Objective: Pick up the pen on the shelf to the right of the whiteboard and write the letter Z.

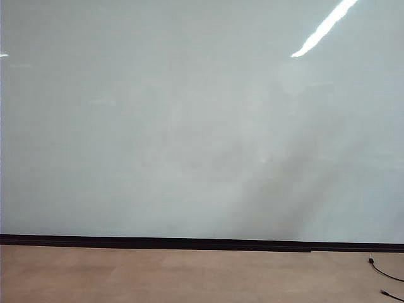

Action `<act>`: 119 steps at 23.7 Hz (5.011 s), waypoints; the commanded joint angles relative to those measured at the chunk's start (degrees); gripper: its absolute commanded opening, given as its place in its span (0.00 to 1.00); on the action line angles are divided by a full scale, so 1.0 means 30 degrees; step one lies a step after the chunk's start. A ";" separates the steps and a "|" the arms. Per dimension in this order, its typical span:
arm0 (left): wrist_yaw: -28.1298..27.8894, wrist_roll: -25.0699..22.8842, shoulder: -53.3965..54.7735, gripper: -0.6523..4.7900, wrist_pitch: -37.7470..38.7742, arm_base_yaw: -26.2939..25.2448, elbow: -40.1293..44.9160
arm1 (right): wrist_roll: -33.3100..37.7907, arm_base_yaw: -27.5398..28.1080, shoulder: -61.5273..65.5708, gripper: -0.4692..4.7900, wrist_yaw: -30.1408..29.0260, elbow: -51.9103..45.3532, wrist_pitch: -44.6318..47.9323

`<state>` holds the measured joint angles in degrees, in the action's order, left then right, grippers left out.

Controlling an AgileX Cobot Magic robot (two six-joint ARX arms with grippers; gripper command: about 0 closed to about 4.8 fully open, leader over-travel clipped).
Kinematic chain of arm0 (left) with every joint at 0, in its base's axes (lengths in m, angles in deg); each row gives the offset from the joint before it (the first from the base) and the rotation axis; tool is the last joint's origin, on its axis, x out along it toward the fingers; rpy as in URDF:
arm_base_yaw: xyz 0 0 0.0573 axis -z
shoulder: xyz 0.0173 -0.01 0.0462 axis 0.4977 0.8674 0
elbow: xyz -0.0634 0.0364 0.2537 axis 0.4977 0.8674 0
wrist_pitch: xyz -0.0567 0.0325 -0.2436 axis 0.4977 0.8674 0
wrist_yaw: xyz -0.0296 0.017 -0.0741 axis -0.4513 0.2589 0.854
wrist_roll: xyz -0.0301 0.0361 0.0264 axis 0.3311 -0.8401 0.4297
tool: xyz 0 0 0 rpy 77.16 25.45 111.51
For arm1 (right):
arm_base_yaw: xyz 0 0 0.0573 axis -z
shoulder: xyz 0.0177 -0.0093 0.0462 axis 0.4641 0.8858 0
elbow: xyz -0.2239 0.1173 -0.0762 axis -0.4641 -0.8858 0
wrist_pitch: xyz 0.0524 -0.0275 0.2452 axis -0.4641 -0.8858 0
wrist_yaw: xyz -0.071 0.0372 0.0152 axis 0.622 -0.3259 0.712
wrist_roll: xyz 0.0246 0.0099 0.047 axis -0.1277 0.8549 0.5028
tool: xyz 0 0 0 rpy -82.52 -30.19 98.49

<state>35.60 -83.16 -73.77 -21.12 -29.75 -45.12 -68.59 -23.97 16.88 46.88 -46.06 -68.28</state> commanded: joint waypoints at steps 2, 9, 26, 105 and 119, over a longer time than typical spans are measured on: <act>0.0007 -0.0087 0.0007 0.11 -0.0211 0.0000 -0.0036 | 0.0022 -0.0007 -0.0007 0.07 0.0073 0.0066 0.0306; 0.0007 -0.0087 0.0007 0.11 -0.0211 0.0000 -0.0036 | 0.0022 -0.0007 -0.0007 0.07 0.0080 0.0066 0.0313; 0.0007 -0.0087 0.0007 0.11 -0.0211 0.0000 -0.0036 | 0.0022 -0.0036 -0.0007 0.07 0.5566 0.0066 -0.1275; 0.0007 -0.0087 0.0007 0.11 -0.0211 0.0000 -0.0036 | 0.1865 0.8874 2.6549 1.00 -0.4488 0.1574 2.5522; 0.0007 -0.0087 0.0007 0.11 -0.0204 0.0000 -0.0036 | 0.2186 0.8881 3.1809 1.00 -0.7774 0.6076 2.5522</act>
<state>35.60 -83.16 -73.77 -21.12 -29.75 -45.12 -62.51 2.63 111.45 25.26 -28.90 7.35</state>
